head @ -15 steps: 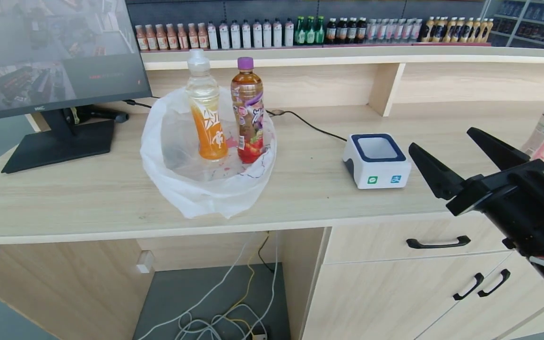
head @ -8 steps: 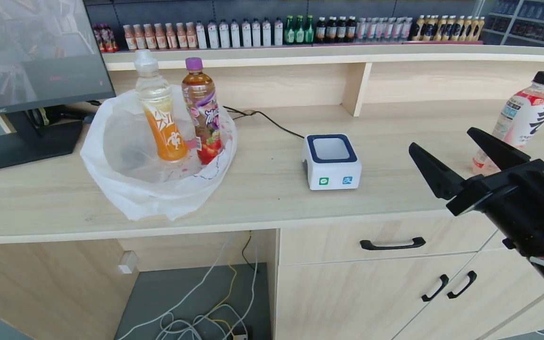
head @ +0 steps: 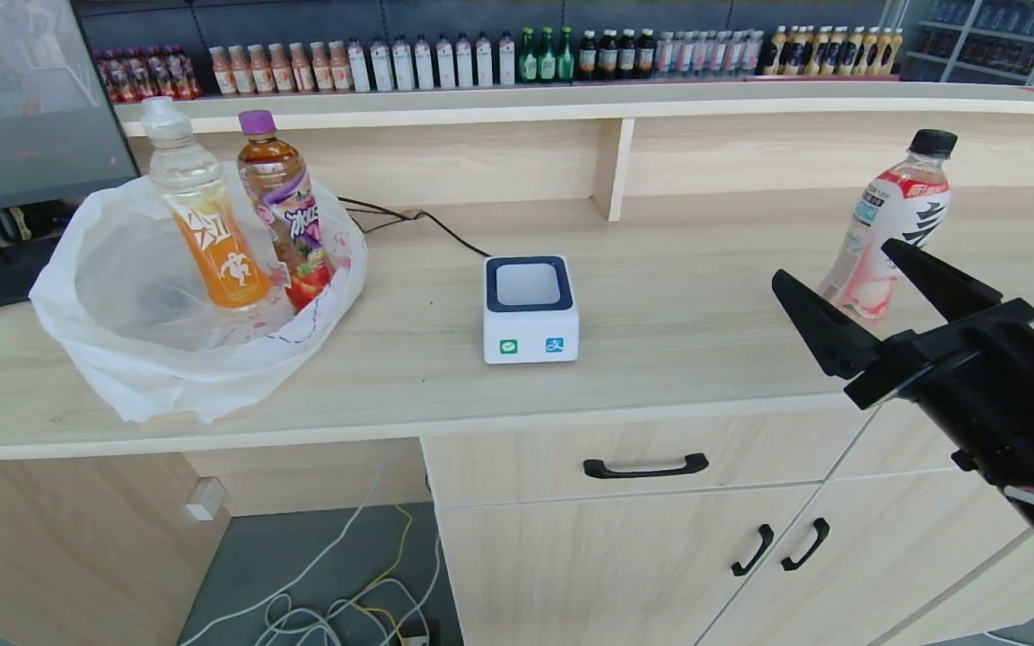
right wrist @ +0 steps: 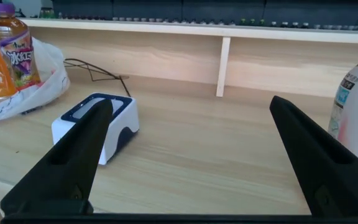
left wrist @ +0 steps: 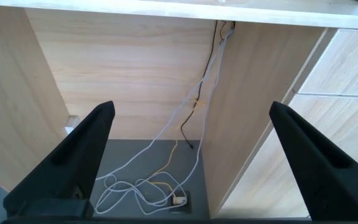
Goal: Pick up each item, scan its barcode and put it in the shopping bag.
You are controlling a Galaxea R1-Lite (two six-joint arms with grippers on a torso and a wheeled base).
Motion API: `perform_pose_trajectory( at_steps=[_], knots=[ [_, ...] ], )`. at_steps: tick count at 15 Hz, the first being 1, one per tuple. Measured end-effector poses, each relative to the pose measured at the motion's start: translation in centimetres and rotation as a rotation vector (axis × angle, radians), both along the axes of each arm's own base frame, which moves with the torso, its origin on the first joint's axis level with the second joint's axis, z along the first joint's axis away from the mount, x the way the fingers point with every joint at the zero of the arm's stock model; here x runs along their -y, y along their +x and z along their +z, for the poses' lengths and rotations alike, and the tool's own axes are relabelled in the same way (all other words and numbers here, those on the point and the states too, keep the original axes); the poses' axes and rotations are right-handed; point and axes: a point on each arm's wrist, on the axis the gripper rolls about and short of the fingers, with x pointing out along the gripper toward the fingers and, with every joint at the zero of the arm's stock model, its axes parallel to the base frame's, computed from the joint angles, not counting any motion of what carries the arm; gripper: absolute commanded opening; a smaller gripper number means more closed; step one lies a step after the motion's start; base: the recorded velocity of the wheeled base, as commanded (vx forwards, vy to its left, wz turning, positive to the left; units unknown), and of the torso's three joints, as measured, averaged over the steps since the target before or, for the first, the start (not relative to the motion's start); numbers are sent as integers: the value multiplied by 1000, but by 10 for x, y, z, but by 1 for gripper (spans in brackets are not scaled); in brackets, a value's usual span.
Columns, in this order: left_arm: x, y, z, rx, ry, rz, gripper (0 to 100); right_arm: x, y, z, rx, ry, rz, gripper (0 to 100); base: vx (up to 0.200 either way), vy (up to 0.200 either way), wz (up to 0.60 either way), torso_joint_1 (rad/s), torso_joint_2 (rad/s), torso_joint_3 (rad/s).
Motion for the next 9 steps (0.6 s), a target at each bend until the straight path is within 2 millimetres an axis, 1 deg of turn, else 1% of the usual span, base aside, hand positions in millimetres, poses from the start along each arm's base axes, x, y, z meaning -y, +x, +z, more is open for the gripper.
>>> perform_pose_trajectory(
  at_steps=[9],
  knots=[
    [0,0,0,1,-1,0,100,-3,4,-4,-15,-6,4,100,0,-200,0,3,2,3]
  ],
)
